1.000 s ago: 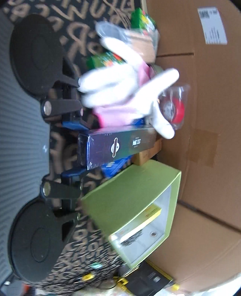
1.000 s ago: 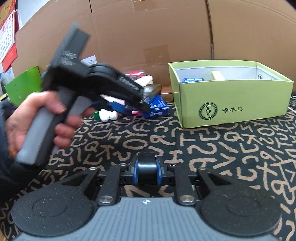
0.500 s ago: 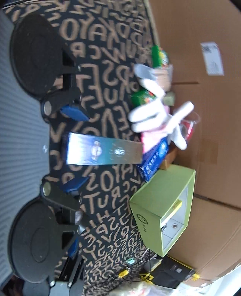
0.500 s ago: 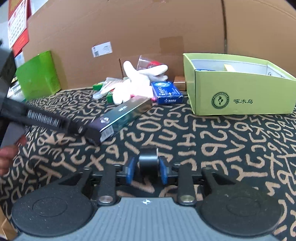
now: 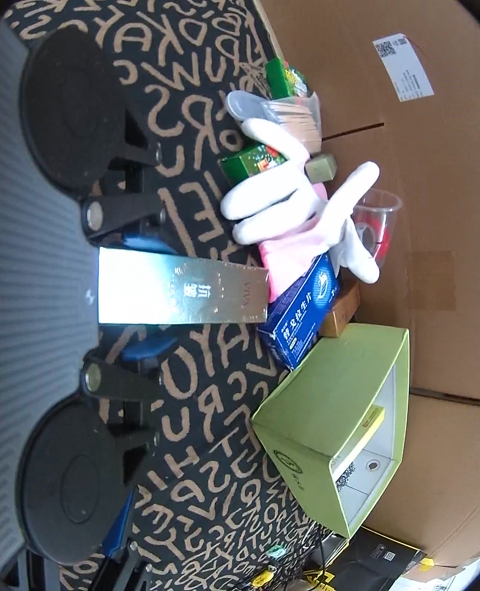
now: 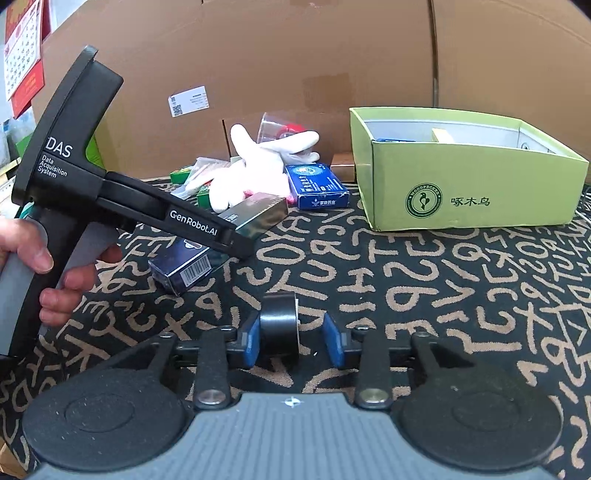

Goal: Organize objects
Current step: 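Grasp the black tape roll with right tool while left tool grasps silver box, then carry tape roll and silver box into the green shoebox and release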

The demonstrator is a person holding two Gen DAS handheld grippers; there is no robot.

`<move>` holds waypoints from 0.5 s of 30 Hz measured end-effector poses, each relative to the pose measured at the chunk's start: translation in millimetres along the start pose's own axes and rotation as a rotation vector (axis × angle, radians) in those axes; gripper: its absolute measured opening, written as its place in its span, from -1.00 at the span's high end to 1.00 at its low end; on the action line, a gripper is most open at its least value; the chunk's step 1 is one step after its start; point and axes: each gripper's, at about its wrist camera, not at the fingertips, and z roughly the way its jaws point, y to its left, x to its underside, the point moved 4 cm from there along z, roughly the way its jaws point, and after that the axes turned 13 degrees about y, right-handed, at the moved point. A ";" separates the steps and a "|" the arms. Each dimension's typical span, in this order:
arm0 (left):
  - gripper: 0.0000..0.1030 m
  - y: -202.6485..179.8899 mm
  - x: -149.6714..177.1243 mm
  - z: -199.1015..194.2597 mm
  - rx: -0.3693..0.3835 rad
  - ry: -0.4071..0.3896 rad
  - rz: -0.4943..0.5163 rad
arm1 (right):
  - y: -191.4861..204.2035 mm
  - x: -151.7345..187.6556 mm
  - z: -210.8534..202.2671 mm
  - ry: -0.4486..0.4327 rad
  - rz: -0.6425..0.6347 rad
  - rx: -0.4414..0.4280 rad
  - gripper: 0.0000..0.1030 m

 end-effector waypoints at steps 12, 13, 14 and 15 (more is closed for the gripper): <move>0.27 -9.5 5.5 -17.7 -0.021 -0.033 0.019 | -0.8 1.8 -4.7 -0.023 0.019 -0.030 0.58; 0.27 -12.2 5.0 -24.5 -0.018 -0.052 0.025 | -1.2 1.4 -8.5 -0.034 0.020 -0.034 0.58; 0.27 -14.5 3.3 -32.0 -0.001 -0.069 0.027 | -1.8 0.2 -11.7 -0.044 0.019 -0.038 0.58; 0.27 -16.6 0.2 -40.0 0.022 -0.085 0.029 | -3.1 -2.1 -15.7 -0.056 0.017 -0.043 0.58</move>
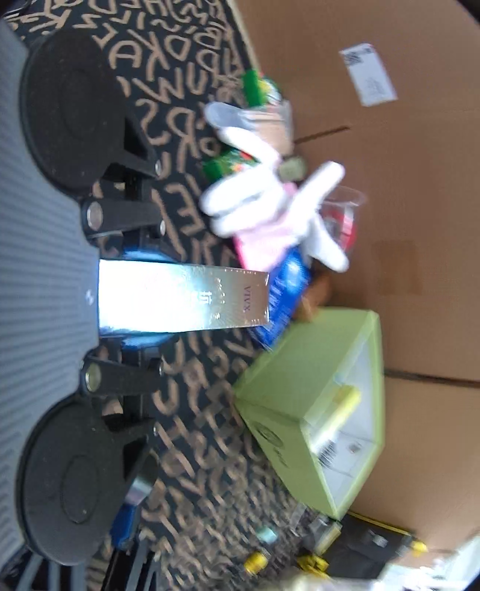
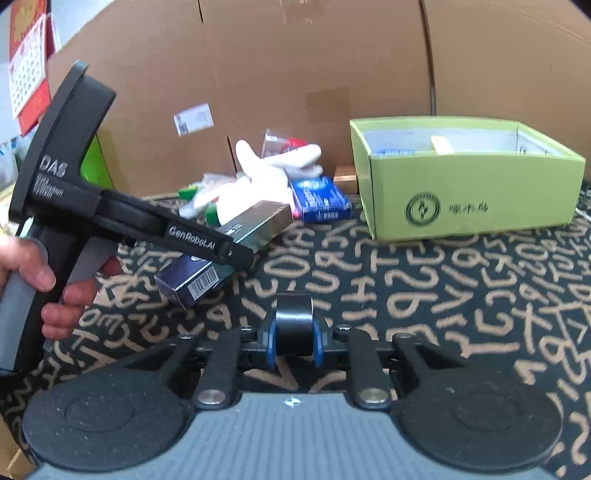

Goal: Organize objects
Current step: 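Carry tape roll and silver box into the green shoebox and release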

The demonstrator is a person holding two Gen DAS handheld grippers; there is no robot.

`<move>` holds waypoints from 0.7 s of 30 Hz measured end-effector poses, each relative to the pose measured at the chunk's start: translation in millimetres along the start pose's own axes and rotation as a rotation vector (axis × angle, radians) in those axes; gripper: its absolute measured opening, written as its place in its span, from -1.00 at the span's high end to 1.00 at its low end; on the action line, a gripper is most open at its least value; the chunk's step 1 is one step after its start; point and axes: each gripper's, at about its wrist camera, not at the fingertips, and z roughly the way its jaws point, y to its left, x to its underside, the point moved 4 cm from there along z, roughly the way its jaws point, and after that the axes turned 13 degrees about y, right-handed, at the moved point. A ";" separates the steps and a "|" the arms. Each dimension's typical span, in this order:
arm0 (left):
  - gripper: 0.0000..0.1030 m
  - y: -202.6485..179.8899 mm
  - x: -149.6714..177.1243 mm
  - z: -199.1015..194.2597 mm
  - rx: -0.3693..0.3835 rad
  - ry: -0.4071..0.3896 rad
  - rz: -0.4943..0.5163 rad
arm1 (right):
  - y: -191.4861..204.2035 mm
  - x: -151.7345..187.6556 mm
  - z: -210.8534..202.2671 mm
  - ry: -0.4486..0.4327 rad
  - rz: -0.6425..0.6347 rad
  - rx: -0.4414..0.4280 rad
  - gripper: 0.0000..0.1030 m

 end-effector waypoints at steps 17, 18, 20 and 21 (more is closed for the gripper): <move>0.27 -93.8 -134.9 -23.4 0.258 -0.171 0.056 | -85.2 -100.6 -53.8 -0.213 -0.046 0.251 0.58; 0.27 -101.4 -142.3 -15.7 0.264 -0.169 0.063 | -93.6 -107.0 -50.2 -0.207 -0.051 0.271 0.58; 0.27 -113.6 -157.4 1.7 0.266 -0.157 0.066 | -112.5 -119.3 -40.9 -0.197 -0.058 0.322 0.58; 0.27 -118.8 -165.0 10.3 0.271 -0.149 0.063 | -121.6 -124.3 -35.4 -0.194 -0.066 0.350 0.58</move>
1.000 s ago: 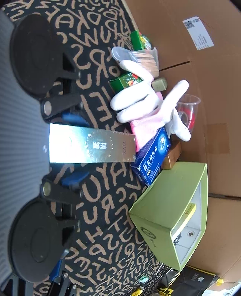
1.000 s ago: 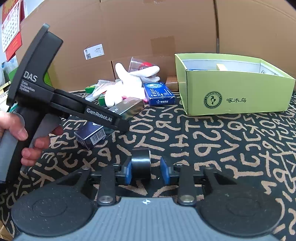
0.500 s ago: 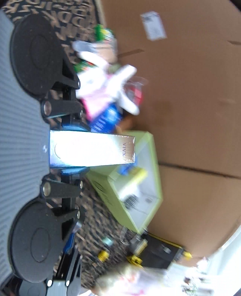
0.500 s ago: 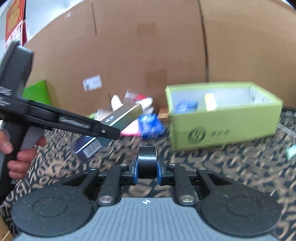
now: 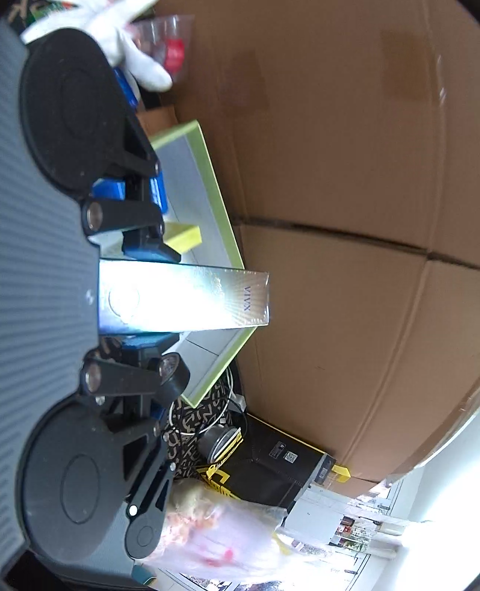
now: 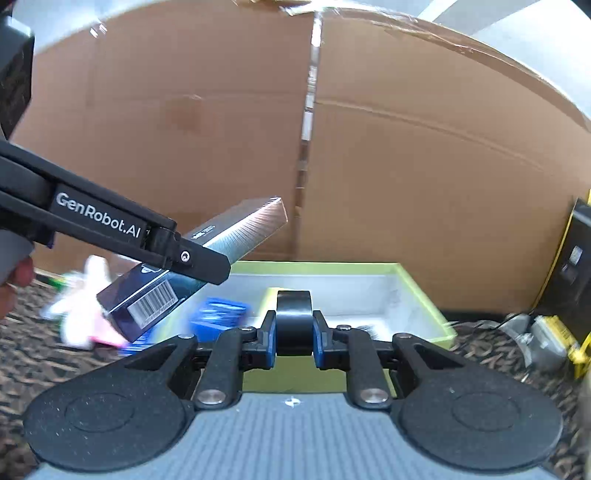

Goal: Organize objects
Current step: 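Carry tape roll and silver box into the green shoebox and release, then withdraw both tools from the shoebox toward the white gloves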

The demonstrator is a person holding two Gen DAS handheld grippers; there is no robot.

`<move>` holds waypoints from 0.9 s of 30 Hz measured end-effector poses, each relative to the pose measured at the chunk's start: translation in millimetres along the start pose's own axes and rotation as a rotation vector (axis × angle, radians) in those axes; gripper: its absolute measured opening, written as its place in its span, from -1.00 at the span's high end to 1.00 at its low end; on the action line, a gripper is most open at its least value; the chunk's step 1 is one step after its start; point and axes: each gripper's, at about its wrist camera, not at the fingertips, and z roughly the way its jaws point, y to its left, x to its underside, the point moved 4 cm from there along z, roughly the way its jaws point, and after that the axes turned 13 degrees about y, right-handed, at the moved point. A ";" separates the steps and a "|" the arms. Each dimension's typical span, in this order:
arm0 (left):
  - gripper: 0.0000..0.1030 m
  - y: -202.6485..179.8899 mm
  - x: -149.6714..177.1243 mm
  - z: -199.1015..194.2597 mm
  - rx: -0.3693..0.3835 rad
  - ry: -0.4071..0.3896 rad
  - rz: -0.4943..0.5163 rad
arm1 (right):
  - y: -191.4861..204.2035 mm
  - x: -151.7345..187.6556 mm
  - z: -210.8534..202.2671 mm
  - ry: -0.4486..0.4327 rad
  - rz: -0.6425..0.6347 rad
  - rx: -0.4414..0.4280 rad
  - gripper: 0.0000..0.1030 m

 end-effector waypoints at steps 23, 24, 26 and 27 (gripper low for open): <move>-1.00 14.3 -44.6 98.9 0.004 -0.045 -0.072 | -78.2 -4.4 127.8 0.067 0.016 0.113 -0.33; -1.00 14.5 -44.3 95.9 0.008 -0.045 -0.081 | -78.7 -4.1 124.8 0.062 0.021 0.108 -0.33; -1.00 13.7 -41.4 84.7 -0.007 -0.049 -0.077 | -78.5 -4.6 116.6 0.055 0.027 0.104 -0.35; -1.00 12.0 -39.4 76.9 -0.020 -0.059 -0.064 | -77.7 -5.2 110.9 0.047 0.025 0.108 -0.38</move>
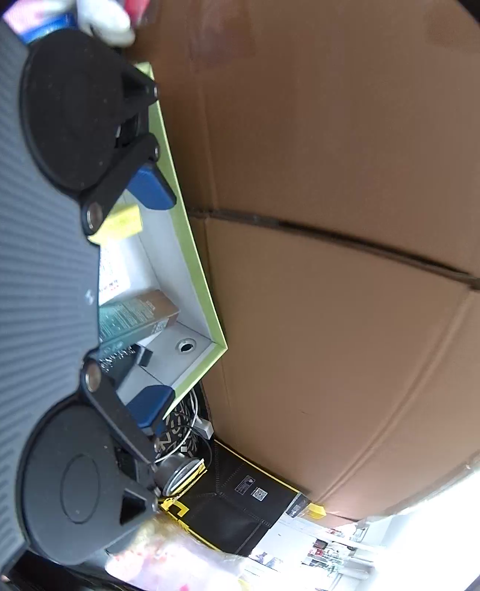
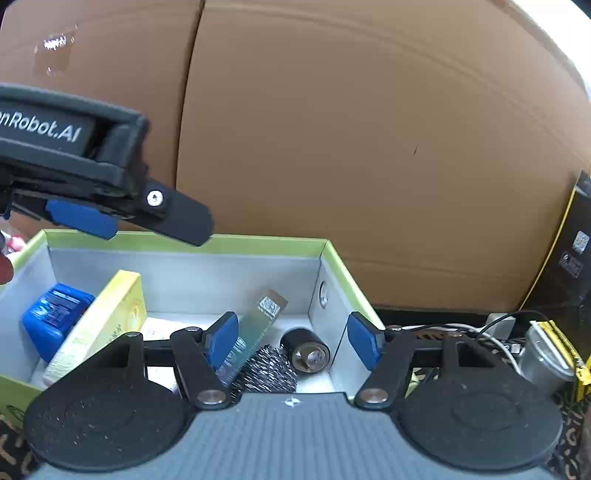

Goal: Organize objects
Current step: 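Withdraw both tools from the shoebox toward the white gloves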

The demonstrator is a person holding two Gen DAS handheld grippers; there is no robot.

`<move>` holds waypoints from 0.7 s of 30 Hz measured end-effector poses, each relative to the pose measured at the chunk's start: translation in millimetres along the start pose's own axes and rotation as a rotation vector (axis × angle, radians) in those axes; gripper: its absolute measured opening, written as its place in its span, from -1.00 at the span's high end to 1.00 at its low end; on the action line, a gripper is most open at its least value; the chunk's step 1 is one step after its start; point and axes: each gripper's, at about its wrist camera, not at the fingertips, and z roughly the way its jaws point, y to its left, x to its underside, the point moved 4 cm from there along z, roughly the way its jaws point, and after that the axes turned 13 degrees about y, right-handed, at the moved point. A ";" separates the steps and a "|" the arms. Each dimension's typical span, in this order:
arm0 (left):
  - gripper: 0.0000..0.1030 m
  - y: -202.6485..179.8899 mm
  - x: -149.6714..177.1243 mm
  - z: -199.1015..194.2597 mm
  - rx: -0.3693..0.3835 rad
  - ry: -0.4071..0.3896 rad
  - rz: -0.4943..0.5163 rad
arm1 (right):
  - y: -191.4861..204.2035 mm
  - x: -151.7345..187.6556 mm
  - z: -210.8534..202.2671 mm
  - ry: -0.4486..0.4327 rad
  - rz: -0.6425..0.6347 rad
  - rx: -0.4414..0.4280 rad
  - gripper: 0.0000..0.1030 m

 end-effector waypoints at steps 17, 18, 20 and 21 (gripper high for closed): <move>-1.00 46.7 117.9 -185.7 -0.237 -0.117 0.000 | 76.4 22.3 -141.9 -0.115 0.045 -0.154 -0.70; -1.00 53.1 127.7 -189.4 -0.248 -0.110 -0.026 | 83.6 28.5 -144.5 -0.114 0.041 -0.174 -0.70; -1.00 68.4 145.6 -196.7 -0.266 -0.092 -0.075 | 99.5 37.8 -148.8 -0.108 0.039 -0.210 -0.70; -1.00 75.6 153.8 -199.4 -0.271 -0.083 -0.096 | 109.1 40.2 -149.9 -0.103 0.036 -0.226 -0.70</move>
